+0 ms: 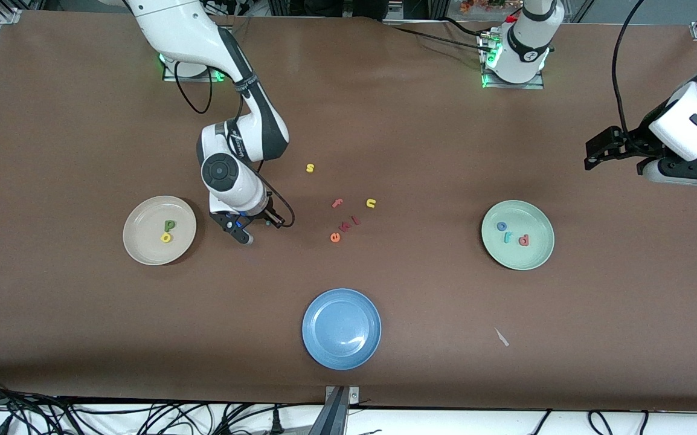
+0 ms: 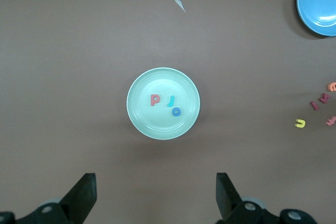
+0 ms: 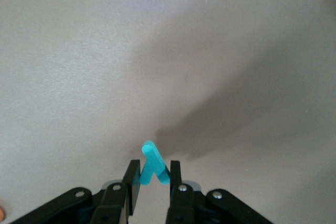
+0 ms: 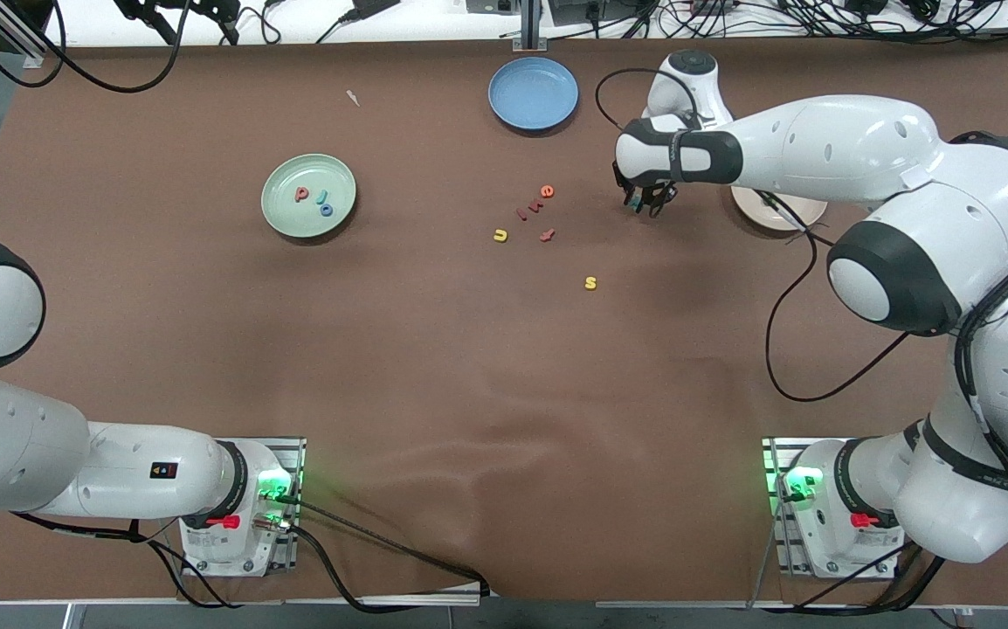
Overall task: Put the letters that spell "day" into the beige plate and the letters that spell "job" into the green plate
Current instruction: 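Carry the cyan y onto the beige plate with the right gripper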
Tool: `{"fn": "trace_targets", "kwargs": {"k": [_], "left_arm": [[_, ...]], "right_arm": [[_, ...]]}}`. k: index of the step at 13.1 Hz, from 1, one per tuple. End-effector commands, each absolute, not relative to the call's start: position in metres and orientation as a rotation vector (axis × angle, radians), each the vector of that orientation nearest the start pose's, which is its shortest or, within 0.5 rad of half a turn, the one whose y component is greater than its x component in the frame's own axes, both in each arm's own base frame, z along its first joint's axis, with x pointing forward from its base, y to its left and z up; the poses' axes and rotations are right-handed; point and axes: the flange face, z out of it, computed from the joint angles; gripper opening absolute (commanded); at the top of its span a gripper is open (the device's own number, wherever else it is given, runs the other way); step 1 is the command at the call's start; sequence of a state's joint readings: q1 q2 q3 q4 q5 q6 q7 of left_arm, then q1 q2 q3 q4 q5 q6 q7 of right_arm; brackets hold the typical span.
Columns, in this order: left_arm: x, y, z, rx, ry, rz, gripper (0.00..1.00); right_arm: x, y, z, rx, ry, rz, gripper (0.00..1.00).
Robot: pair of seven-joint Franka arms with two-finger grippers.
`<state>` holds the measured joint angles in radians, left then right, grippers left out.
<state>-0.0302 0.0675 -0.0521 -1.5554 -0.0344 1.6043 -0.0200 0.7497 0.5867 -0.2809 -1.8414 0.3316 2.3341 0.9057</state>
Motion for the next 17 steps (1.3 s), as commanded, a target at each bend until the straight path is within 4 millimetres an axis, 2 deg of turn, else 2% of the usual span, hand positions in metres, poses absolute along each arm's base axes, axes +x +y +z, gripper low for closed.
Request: {"fn": "trace_targets", "kwargs": {"k": [1,4,10,13,17], "left_arm": [[0.579,-0.047,0.602,-3.169,0.120,0.019,1.00],[0.579,-0.047,0.602,-3.169,0.120,0.019,1.00],[0.579,-0.047,0.601,-3.169,0.120,0.021,1.00],[0.579,-0.048,0.601,-3.167,0.122,0.021,1.00],[0.579,-0.047,0.601,-3.167,0.120,0.021,1.00]], "right_arm": [[0.572,0.275,0.238,-3.021,0.793,0.201,0.11],[0.581,0.235,0.256,-3.101,0.513,0.258,0.11],[0.596,0.167,0.272,-3.208,0.132,0.256,0.11],[0.599,0.134,0.273,-3.215,-0.052,0.265,0.11],[0.596,0.103,0.266,-3.219,-0.174,0.222,0.11]]}}
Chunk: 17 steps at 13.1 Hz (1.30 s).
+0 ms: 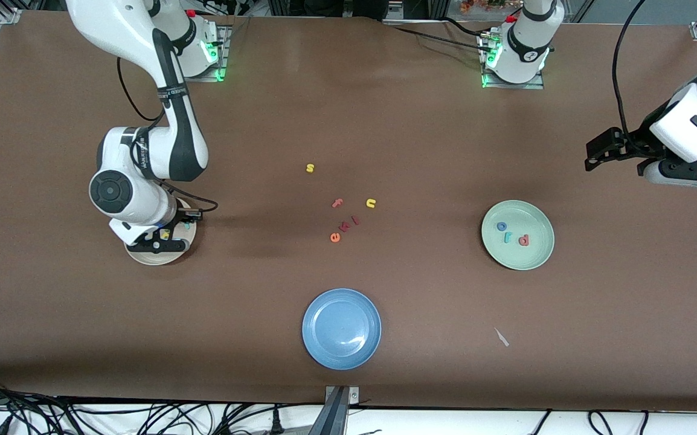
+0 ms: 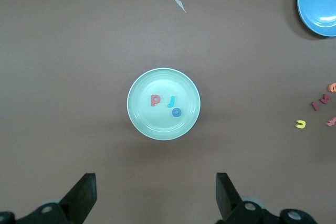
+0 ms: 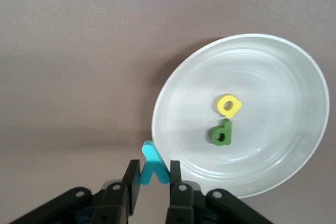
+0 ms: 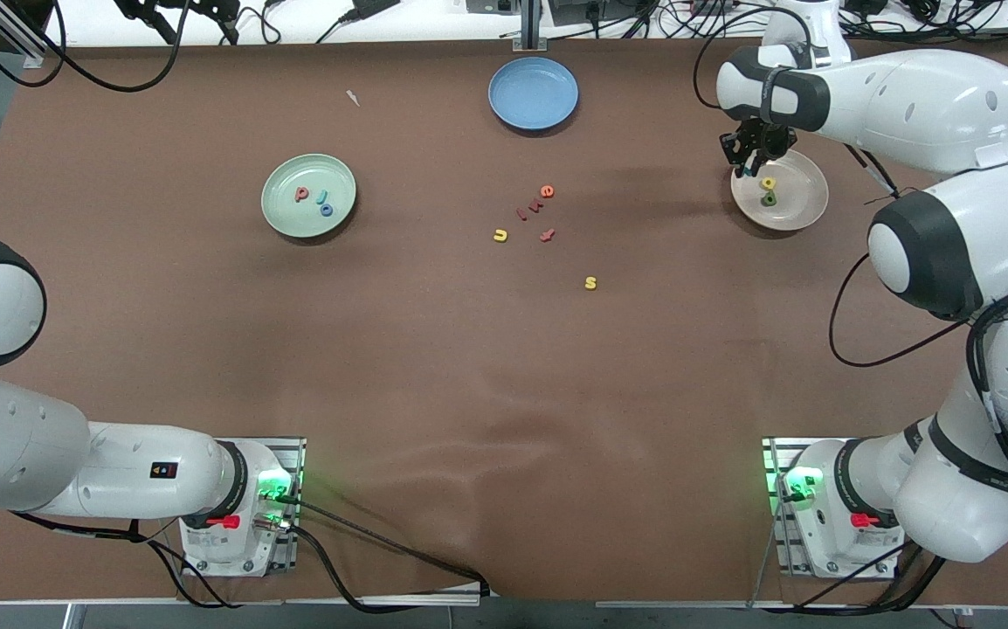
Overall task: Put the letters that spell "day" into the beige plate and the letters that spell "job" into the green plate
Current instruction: 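Carry the cyan y onto the beige plate with the right gripper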
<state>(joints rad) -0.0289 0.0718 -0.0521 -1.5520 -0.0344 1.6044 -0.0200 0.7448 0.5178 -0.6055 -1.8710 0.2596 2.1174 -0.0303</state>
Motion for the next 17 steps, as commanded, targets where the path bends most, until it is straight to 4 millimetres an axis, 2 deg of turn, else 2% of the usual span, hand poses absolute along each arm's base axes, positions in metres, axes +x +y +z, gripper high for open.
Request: {"fn": "trace_targets", "kwargs": {"k": [1,6,10,11,12,13,14,17], "left_arm": [[0.579,-0.047,0.601,-3.167,0.120,0.021,1.00],[0.579,-0.045,0.601,-3.168,0.115,0.021,1.00],[0.579,-0.047,0.601,-3.168,0.120,0.021,1.00],[0.579,-0.046,0.601,-3.168,0.118,0.021,1.00],[0.579,-0.047,0.601,-3.168,0.120,0.021,1.00],[0.579,-0.046,0.601,-3.168,0.118,0.021,1.00],[0.579,-0.047,0.601,-3.168,0.120,0.021,1.00],[0.579,-0.047,0.601,-3.168,0.120,0.021,1.00]], "right_arm": [[0.593,0.097,0.264,-3.212,-0.228,0.180,0.11],[0.576,0.069,0.249,-3.209,-0.309,0.004,0.11],[0.571,0.060,0.245,-3.201,-0.383,-0.047,0.12],[0.571,0.061,0.244,-3.199,-0.381,-0.043,0.16],[0.571,0.060,0.243,-3.200,-0.376,-0.032,0.45],[0.572,0.060,0.242,-3.203,-0.359,-0.031,0.89],[0.573,0.060,0.244,-3.201,-0.362,-0.035,1.00],[0.576,0.066,0.251,-3.191,-0.344,-0.005,1.00]]}}
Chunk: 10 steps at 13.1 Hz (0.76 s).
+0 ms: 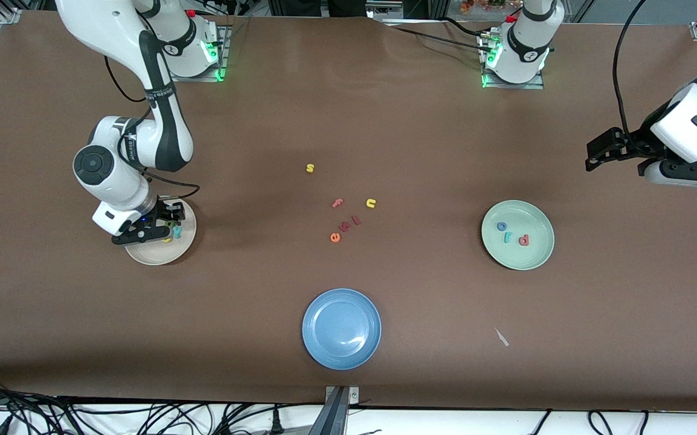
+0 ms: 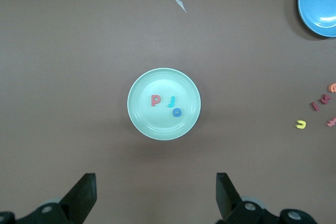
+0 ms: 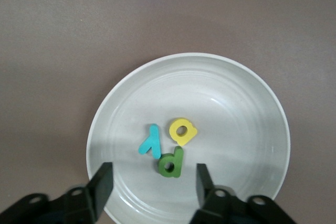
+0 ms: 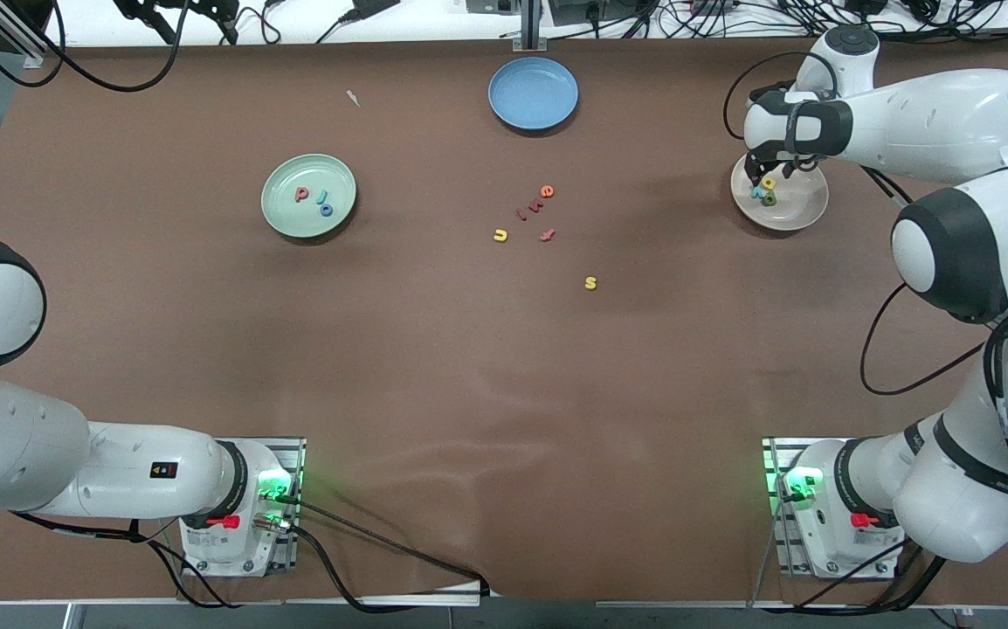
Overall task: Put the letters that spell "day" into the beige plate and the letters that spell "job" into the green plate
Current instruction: 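Carry the cyan y onto the beige plate with the right gripper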
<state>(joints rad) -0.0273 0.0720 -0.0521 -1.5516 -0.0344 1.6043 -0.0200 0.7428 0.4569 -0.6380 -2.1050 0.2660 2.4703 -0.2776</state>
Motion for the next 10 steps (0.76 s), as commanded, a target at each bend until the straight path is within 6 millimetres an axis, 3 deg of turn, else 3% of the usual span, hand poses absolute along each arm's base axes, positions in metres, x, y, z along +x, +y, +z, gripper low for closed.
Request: {"fn": "trace_targets", "kwargs": {"k": [1,6,10], "left_arm": [[0.579,-0.047,0.601,-3.168,0.120,0.021,1.00],[0.579,-0.046,0.602,-3.168,0.118,0.019,1.00],[0.579,-0.046,0.602,-3.168,0.118,0.019,1.00]], "right_arm": [[0.580,0.071,0.258,-3.185,-0.310,0.019,1.00],[0.597,0.119,0.297,-3.169,-0.052,0.250,1.00],[0.597,0.137,0.315,-3.156,-0.067,0.335,1.00]]}}
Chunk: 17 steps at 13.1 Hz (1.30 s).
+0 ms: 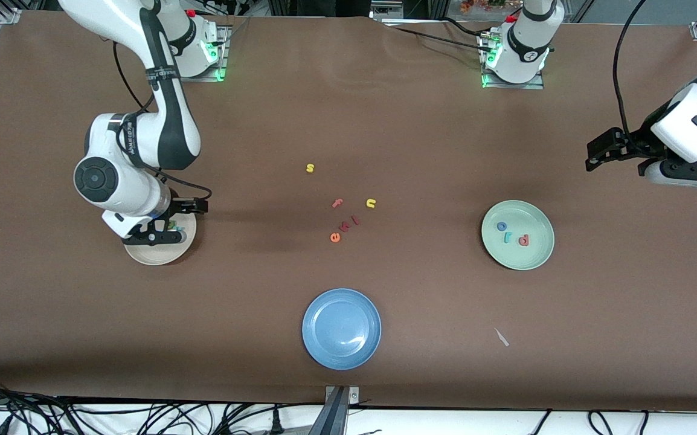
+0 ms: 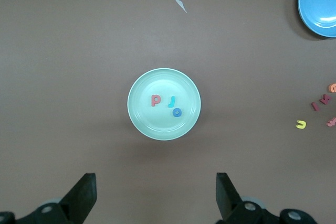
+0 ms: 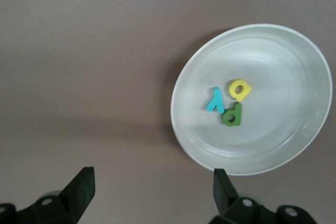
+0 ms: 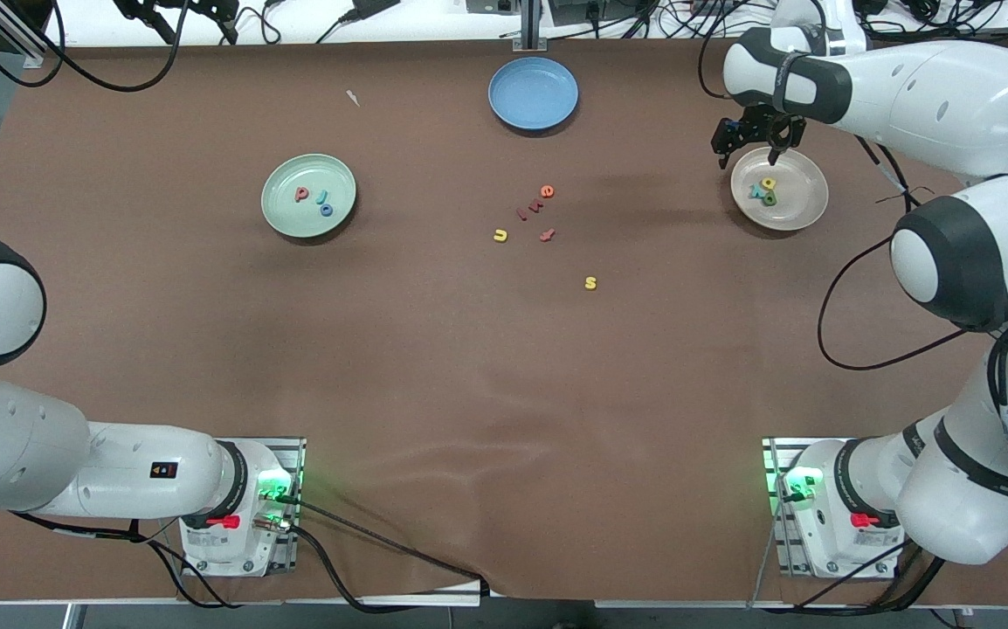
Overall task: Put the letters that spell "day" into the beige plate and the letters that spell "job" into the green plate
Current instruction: 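Open the right gripper to release the y on the beige plate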
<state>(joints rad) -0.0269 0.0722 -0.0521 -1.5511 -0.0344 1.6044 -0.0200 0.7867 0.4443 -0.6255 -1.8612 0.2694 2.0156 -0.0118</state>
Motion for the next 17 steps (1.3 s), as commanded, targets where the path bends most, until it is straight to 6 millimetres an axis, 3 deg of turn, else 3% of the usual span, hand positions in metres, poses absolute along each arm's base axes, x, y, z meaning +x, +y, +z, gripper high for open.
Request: {"fn": "trace_targets", "kwargs": {"k": [1,7,9,14,17], "left_arm": [[0.579,-0.045,0.601,-3.168,0.115,0.021,1.00],[0.579,-0.047,0.601,-3.168,0.120,0.021,1.00],[0.579,-0.046,0.602,-3.166,0.118,0.019,1.00],[0.579,-0.042,0.601,-3.168,0.108,0.021,1.00],[0.579,-0.041,0.601,-3.168,0.105,0.021,1.00]], "right_arm": [[0.597,0.140,0.318,-3.150,-0.071,0.360,1.00],[0.597,0.152,0.346,-3.128,-0.106,0.531,1.00],[0.599,0.152,0.355,-3.127,-0.108,0.513,1.00],[0.604,0.127,0.355,-3.059,-0.167,0.544,1.00],[0.610,0.109,0.366,-3.043,-0.143,0.505,1.00]]}}
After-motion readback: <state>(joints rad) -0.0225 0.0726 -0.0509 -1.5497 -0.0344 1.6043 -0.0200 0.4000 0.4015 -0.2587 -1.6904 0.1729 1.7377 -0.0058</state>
